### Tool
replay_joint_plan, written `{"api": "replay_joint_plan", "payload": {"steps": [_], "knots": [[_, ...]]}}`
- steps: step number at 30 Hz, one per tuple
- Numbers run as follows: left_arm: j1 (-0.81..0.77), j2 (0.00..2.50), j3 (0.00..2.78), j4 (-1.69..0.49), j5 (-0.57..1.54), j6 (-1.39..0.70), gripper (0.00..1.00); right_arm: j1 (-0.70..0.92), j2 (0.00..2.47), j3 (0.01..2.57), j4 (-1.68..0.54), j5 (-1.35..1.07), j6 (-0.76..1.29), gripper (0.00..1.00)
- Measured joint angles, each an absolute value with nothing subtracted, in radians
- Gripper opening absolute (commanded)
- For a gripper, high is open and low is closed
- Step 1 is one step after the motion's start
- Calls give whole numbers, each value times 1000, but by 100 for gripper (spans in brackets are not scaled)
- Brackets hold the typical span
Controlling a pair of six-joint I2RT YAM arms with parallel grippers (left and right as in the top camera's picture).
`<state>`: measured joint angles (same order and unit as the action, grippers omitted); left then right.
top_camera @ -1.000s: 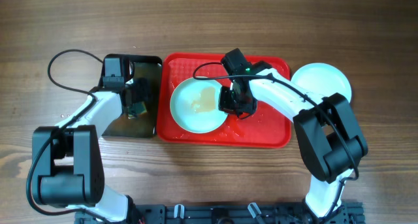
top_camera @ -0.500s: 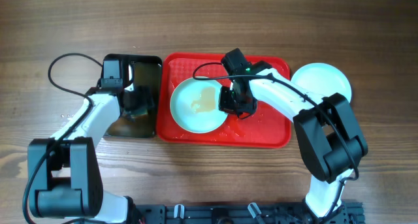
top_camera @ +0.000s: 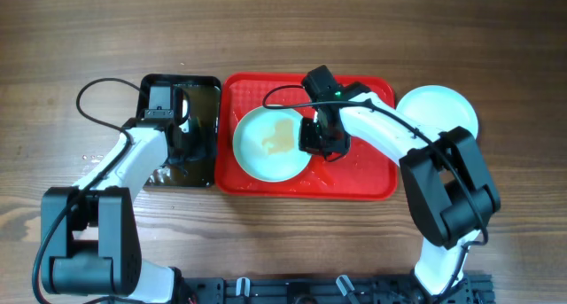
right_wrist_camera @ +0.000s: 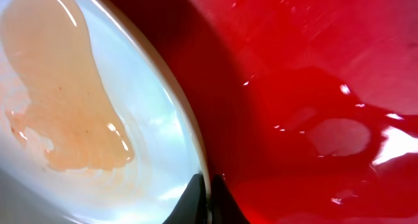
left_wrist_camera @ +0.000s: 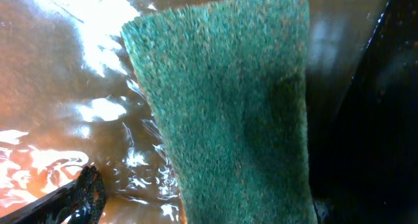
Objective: Clean dirty plates on tray and stack at the side
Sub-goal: 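Return the sponge into the black tray with the left gripper, then carry the last plate right with the right gripper onto the stack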
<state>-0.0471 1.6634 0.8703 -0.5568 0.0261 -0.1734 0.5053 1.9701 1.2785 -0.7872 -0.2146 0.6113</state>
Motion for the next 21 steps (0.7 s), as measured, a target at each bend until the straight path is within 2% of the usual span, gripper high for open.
{"api": "replay_joint_plan", "payload": {"steps": [9, 14, 17, 21], "knots": [[-47, 1663, 870, -562, 24, -173, 100, 505, 1705, 1275, -867, 88, 465, 4], [-47, 1663, 870, -561, 24, -173, 100, 519, 1606, 1274, -909, 393, 423, 4], [-47, 1663, 870, -562, 24, -173, 100, 572, 1585, 1274, -891, 580, 362, 4], [-47, 1663, 870, -561, 24, -173, 100, 690, 1584, 1271, -784, 834, 168, 4]]}}
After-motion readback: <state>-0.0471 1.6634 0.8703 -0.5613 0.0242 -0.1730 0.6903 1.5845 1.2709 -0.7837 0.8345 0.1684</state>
